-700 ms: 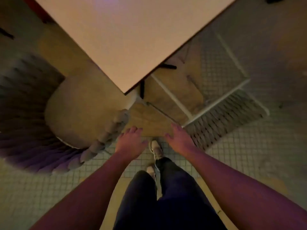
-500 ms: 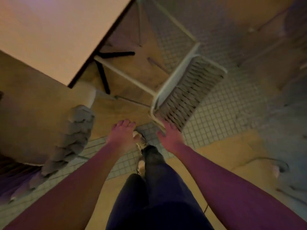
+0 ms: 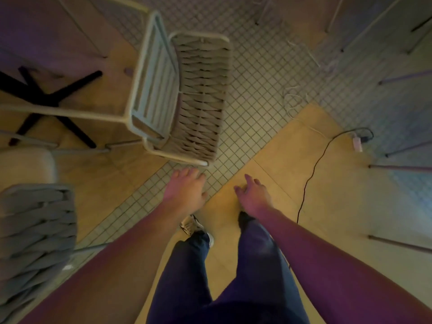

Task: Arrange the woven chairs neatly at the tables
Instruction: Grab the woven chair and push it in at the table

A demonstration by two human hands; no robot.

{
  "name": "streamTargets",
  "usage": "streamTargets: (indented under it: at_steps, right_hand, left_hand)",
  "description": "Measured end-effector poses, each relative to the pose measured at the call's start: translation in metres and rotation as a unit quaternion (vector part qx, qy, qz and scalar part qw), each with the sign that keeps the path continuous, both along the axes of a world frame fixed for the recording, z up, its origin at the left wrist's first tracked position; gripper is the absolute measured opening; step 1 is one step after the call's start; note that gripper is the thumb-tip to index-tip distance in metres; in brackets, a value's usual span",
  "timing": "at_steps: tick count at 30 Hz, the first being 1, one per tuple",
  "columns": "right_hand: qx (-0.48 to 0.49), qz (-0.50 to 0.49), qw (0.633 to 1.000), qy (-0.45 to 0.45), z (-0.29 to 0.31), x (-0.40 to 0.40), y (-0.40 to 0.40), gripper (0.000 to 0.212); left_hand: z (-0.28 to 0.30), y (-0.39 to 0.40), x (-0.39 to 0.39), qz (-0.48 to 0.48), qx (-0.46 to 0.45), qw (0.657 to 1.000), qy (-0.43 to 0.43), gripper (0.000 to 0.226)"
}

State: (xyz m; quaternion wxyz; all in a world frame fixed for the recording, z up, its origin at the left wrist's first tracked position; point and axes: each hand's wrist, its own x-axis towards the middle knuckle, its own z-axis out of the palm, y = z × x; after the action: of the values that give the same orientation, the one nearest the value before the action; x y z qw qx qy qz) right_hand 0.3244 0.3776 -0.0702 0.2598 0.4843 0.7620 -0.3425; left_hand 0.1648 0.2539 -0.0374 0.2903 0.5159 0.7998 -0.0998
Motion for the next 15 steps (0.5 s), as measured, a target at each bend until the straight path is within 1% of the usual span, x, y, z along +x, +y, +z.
streamTargets:
  at_steps: [4, 8, 12, 15]
  right_hand:
    - [-0.002, 0.002, 1.0, -0.006, -0.009, 0.029, 0.058, 0.063]
    - [-0.004, -0.004, 1.0, 0.001, -0.02, 0.068, 0.139, 0.061]
    - [0.024, 0.039, 0.999, 0.0, -0.026, 0.074, 0.206, 0.06]
    - [0.036, 0.091, 0.995, -0.014, -0.028, 0.054, 0.255, 0.059]
  left_hand:
    - [-0.01, 0.066, 0.028, 0.004, -0.002, 1.0, -0.014, 0.053]
    - [-0.028, 0.147, 0.062, 0.005, -0.025, 0.999, -0.02, 0.054]
    - [-0.047, 0.199, 0.079, 0.023, -0.026, 0.999, -0.019, 0.054]
    - [-0.057, 0.242, 0.08, 0.057, -0.006, 0.998, -0.027, 0.052]
